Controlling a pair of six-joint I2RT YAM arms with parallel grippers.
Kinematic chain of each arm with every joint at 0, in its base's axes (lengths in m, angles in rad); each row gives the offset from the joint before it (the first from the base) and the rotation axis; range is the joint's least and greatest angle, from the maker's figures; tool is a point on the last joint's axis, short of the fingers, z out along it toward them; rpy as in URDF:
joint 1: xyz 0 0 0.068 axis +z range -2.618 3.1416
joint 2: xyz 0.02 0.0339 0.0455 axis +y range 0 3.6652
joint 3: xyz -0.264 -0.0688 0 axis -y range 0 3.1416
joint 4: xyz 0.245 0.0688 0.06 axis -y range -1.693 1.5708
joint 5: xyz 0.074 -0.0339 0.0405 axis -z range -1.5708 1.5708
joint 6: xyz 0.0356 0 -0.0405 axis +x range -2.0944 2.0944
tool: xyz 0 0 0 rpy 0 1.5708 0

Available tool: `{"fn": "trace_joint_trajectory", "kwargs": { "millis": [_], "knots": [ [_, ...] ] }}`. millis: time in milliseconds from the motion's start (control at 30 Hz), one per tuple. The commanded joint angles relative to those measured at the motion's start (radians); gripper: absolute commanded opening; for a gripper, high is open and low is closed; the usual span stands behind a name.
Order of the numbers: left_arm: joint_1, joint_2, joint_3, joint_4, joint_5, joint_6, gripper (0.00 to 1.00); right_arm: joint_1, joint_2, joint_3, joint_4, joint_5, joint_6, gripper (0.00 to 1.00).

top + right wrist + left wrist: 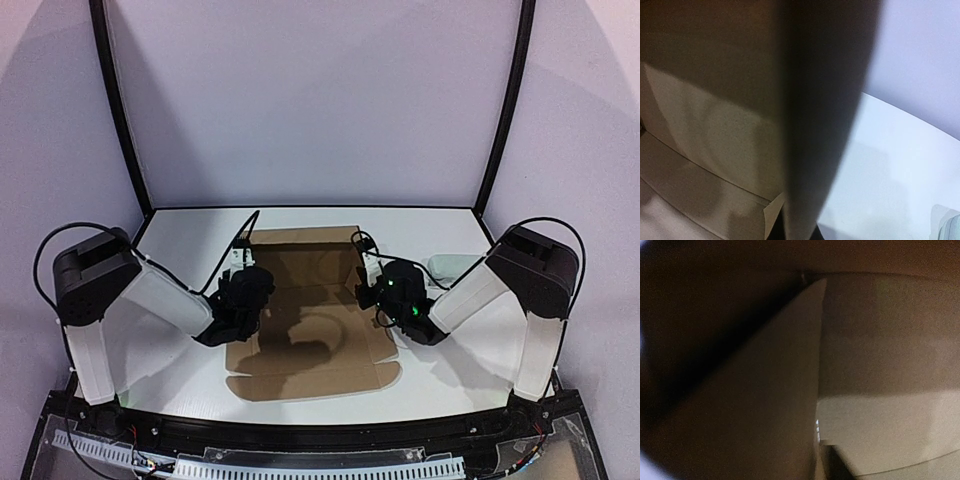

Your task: Fold the paper box

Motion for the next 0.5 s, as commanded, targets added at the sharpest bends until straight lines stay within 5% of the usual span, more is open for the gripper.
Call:
{"fn": "trace_joint_trajectory", "kwargs": {
  "millis": [0, 100, 300, 467],
  "knots": [
    [0.002, -0.099, -0.024, -0.150, 0.126, 0.014, 0.74, 0.019, -0.013, -0.002, -0.139, -0.069, -0.033, 0.00],
    [-0.036, -0.163, -0.023, -0.199, 0.184, 0.102, 0.96, 0.019, -0.031, 0.004, -0.164, -0.076, -0.025, 0.00],
    [-0.147, -0.309, 0.090, -0.501, 0.160, 0.246, 0.99, 0.019, -0.071, 0.021, -0.214, -0.087, -0.040, 0.00],
    [-0.172, -0.479, 0.228, -0.883, 0.401, 0.214, 0.99, 0.018, -0.169, 0.089, -0.377, -0.085, -0.135, 0.00]
  ]
}}
